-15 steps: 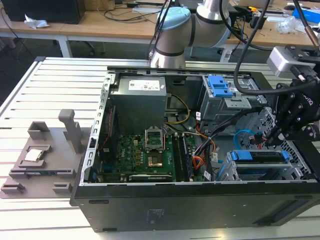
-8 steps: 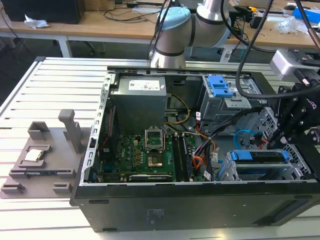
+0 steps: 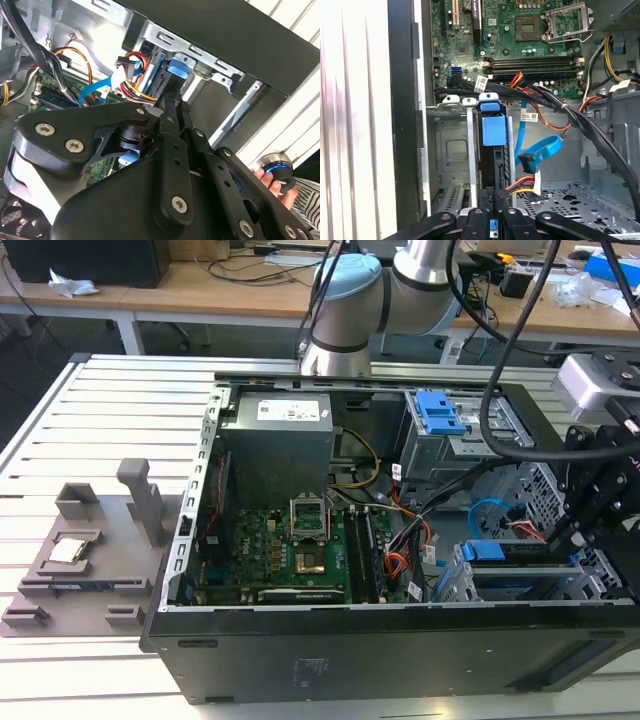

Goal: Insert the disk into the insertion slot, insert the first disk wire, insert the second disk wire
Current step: 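Insert the first disk wire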

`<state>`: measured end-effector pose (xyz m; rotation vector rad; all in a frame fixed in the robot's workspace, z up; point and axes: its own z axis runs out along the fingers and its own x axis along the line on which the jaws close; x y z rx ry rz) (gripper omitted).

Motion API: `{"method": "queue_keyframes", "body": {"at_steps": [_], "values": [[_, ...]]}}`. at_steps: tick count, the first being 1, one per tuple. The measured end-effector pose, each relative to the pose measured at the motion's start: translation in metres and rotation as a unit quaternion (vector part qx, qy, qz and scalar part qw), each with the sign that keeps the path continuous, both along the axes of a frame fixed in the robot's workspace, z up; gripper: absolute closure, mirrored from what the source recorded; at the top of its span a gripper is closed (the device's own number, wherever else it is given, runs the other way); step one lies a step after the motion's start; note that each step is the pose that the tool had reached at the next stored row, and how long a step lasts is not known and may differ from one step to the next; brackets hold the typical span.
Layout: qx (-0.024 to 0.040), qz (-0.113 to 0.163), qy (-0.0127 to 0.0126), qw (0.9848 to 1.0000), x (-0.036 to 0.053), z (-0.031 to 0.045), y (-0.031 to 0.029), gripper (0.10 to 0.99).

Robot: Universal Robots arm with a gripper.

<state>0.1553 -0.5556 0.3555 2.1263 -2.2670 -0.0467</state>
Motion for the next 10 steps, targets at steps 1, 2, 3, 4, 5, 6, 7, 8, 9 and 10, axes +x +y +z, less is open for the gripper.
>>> {"method": "queue_keyframes", "body": {"at_steps": [1, 2, 3, 4, 5, 6, 7, 8, 9, 10], "values": [[0.0000, 0.000, 0.0000, 1.0000, 0.0001, -0.0001, -0.0026, 0.922], [0.0000, 0.000, 0.0000, 1.0000, 0.0002, -0.0001, -0.0052, 0.922], [0.0001, 0.000, 0.0000, 1.0000, 0.0002, -0.0002, -0.0053, 0.922], [0.0000, 0.000, 0.0000, 1.0000, 0.0003, -0.0005, -0.0049, 0.922], [0.0001, 0.000, 0.0000, 1.0000, 0.0003, -0.0008, -0.0014, 0.922], [0.0006, 0.000, 0.0000, 1.0000, 0.0003, -0.0014, 0.0035, 0.922], [0.0012, 0.000, 0.0000, 1.0000, 0.0001, -0.0019, 0.0086, 0.922], [0.0022, 0.000, 0.0000, 1.0000, -0.0002, -0.0026, 0.0113, 0.922], [0.0032, 0.000, 0.0000, 1.0000, -0.0005, -0.0033, 0.0122, 0.922], [0.0044, 0.000, 0.0000, 1.0000, -0.0007, -0.0047, 0.0127, 0.922]]}}
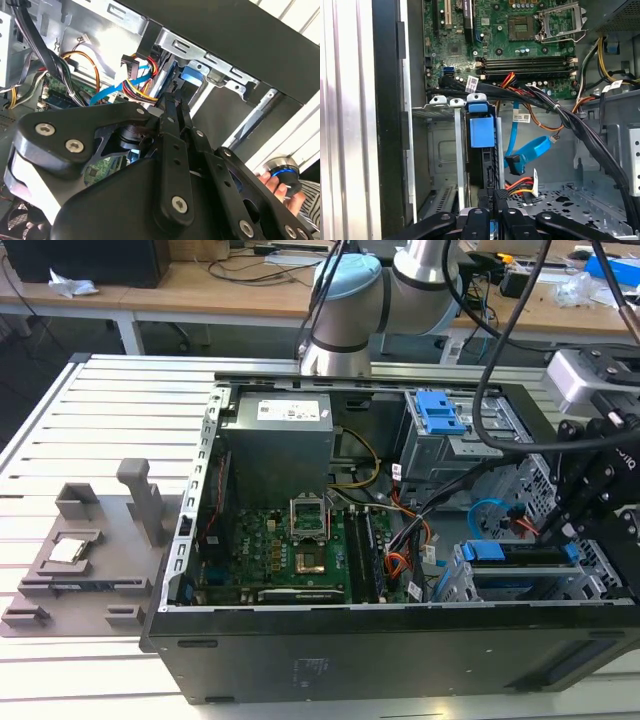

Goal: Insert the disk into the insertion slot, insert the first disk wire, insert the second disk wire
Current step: 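Insert the first disk wire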

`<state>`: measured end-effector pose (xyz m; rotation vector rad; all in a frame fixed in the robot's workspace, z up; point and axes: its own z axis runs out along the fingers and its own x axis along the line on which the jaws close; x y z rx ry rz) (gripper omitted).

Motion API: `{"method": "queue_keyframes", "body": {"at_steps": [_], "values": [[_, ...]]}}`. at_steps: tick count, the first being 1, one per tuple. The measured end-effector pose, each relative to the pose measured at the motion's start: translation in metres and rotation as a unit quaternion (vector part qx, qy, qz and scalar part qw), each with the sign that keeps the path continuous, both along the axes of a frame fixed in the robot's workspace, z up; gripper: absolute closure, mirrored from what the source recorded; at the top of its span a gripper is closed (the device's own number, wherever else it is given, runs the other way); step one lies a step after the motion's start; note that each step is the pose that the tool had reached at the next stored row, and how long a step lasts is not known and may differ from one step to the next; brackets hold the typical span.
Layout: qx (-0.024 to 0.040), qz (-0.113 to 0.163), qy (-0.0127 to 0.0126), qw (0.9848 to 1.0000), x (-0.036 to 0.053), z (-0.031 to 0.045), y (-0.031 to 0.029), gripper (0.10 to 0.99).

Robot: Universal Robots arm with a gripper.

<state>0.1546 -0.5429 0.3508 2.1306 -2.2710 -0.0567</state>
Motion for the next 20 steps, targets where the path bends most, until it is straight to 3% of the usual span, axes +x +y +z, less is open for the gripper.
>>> {"method": "queue_keyframes", "body": {"at_steps": [10, 16, 20], "values": [[0.0084, 0.000, 0.0000, 1.0000, -0.0007, -0.0050, 0.0002, 0.922], [0.0115, 0.000, 0.0000, 0.9999, -0.0009, -0.0057, -0.0051, 0.922], [0.0142, 0.000, 0.0000, 0.9999, 0.0001, -0.0080, -0.0052, 0.922]]}}
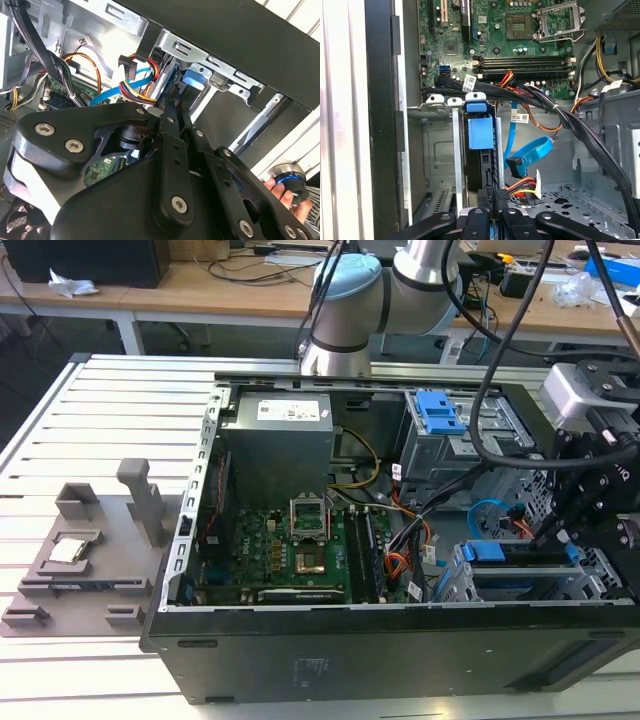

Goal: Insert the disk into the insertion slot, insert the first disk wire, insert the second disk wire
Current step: 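Insert the first disk wire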

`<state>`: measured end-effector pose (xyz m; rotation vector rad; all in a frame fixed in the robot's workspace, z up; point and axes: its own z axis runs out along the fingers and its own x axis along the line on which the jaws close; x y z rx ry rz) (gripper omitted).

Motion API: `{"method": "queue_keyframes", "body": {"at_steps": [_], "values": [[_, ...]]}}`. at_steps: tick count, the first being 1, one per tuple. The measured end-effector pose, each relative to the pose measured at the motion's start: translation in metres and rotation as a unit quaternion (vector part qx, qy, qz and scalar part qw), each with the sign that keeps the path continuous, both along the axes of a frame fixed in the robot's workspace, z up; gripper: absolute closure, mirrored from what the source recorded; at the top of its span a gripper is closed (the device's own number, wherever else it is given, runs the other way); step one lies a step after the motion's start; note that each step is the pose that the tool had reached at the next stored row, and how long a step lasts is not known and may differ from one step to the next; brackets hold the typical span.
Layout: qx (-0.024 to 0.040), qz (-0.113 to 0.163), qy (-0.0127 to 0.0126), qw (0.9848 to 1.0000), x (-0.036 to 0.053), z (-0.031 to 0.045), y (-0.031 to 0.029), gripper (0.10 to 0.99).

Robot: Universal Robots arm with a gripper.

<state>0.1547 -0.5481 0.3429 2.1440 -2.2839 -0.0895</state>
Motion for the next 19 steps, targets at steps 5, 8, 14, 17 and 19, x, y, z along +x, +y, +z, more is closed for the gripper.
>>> {"method": "queue_keyframes", "body": {"at_steps": [5, 8, 14, 17, 19], "values": [[0.0003, 0.000, 0.0000, 1.0000, 0.0023, -0.0041, 0.0000, 0.922], [0.0002, 0.000, 0.0000, 1.0000, 0.0031, -0.0053, 0.0000, 0.922], [0.0004, 0.000, 0.0000, 1.0000, 0.0032, -0.0048, 0.0000, 0.847], [0.0005, 0.000, 0.0000, 1.0000, 0.0032, 0.0181, 0.0001, 0.847], [0.0005, 0.000, 0.0000, 1.0000, 0.0032, 0.0227, 0.0010, 0.847]]}}
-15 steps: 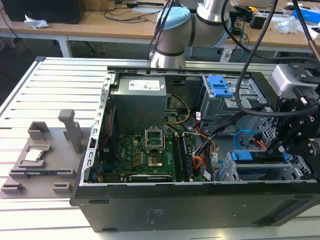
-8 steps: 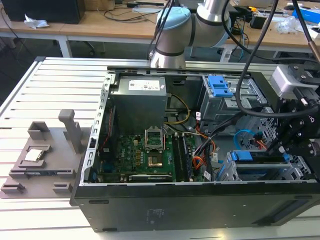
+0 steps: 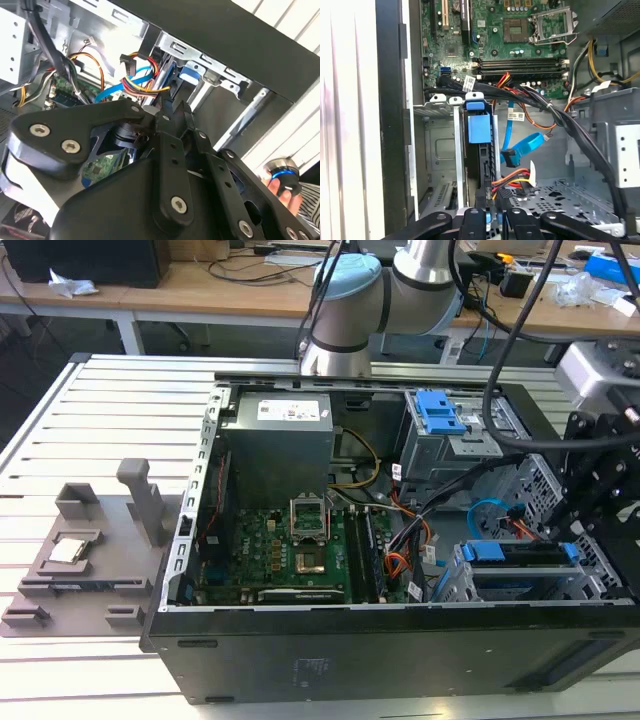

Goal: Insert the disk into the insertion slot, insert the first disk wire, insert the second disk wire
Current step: 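Insert the first disk wire, then insert the second disk wire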

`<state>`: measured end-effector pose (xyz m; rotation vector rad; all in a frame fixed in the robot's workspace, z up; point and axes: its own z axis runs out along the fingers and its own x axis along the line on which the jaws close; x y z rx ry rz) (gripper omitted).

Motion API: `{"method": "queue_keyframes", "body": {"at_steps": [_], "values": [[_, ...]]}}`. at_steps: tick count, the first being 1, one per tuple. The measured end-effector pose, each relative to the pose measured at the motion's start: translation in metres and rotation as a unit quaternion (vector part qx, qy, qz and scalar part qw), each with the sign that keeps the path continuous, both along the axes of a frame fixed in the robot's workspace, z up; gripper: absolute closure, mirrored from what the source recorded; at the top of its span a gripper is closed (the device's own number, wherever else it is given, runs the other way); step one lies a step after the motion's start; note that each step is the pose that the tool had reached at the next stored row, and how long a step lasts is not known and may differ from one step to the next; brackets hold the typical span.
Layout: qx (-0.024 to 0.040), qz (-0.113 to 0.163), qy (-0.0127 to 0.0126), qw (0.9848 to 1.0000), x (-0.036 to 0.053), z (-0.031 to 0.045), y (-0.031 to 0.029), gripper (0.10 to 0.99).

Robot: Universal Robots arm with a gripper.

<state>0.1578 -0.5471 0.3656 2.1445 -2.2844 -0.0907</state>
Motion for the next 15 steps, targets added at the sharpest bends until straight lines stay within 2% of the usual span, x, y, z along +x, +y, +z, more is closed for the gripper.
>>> {"method": "queue_keyframes", "body": {"at_steps": [2, 4, 6, 15], "values": [[0.0000, 0.000, 0.0000, 1.0000, 0.0000, 0.0053, 0.0011, 0.863], [-0.0001, 0.000, 0.0000, 1.0000, 0.0000, 0.0153, 0.0014, 0.984], [0.0000, 0.000, 0.0000, 1.0000, 0.0000, 0.0215, 0.0015, 0.980], [0.0000, 0.000, 0.0000, 1.0000, 0.0000, 0.0230, 0.0015, 0.980]]}}
